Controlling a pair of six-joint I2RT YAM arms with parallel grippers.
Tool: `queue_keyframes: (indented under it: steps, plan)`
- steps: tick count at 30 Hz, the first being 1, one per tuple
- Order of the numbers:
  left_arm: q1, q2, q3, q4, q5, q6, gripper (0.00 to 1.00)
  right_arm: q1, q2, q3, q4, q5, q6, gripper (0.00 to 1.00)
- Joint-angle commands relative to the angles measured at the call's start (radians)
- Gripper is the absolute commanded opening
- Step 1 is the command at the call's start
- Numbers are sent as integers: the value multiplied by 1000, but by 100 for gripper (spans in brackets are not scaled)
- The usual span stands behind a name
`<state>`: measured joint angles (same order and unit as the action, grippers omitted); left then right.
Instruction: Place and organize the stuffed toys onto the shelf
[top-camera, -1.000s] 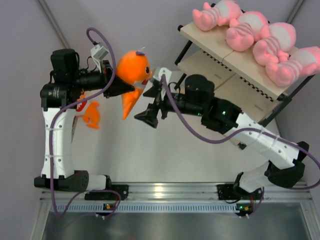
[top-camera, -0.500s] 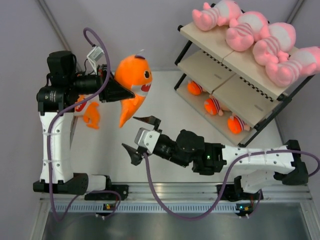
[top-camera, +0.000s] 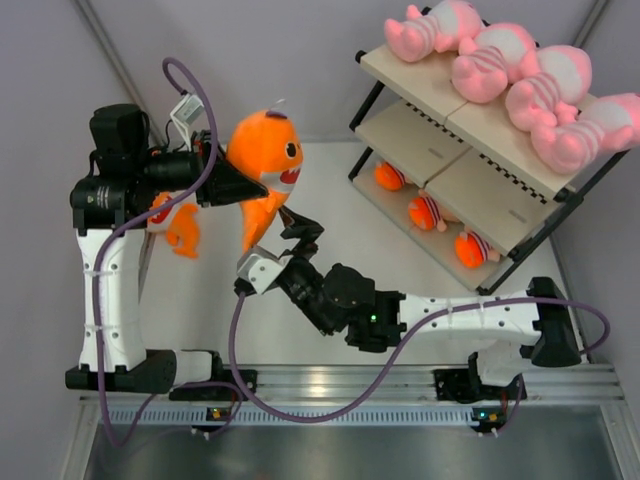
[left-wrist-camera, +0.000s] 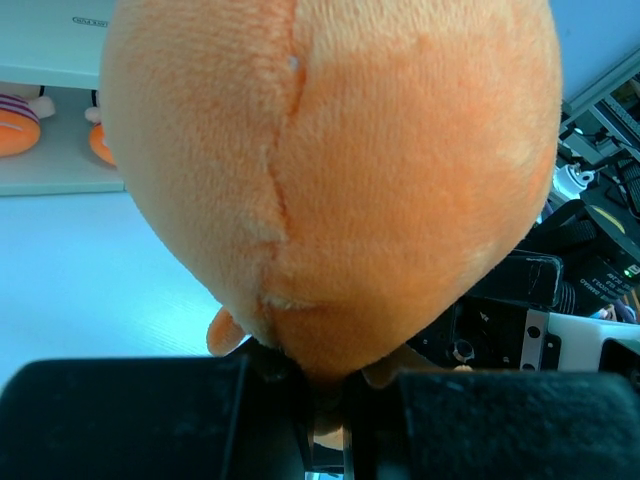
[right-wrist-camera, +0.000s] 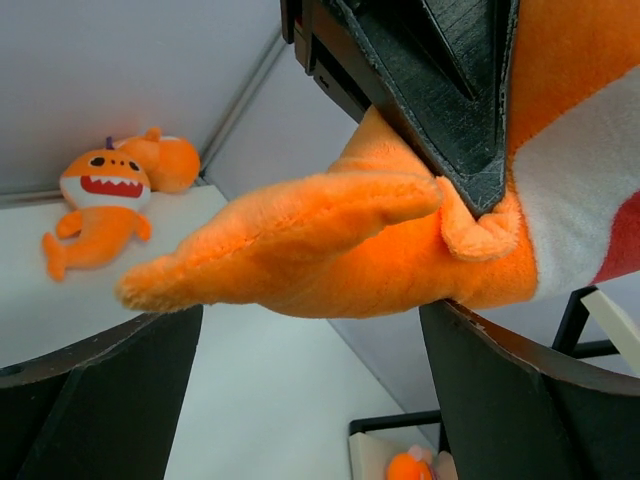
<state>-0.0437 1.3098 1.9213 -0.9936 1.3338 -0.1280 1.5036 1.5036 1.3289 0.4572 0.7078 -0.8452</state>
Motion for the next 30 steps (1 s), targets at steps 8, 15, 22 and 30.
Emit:
queue_keyframes:
  steps: [8, 15, 22, 30]
  plan:
    - [-1, -23, -48, -2, 44, 10, 0, -14, 17, 96, 250, 104, -51, 65]
    - [-1, -21, -108, 0, -27, 39, 0, -13, -45, 58, 267, 110, -3, 4]
    - [-1, 5, -173, 0, -264, 97, 55, -38, -147, 10, -3, 125, -22, 0]
    - [-1, 49, -147, 0, -844, 119, 90, -288, -131, 216, -761, 54, 161, 0]
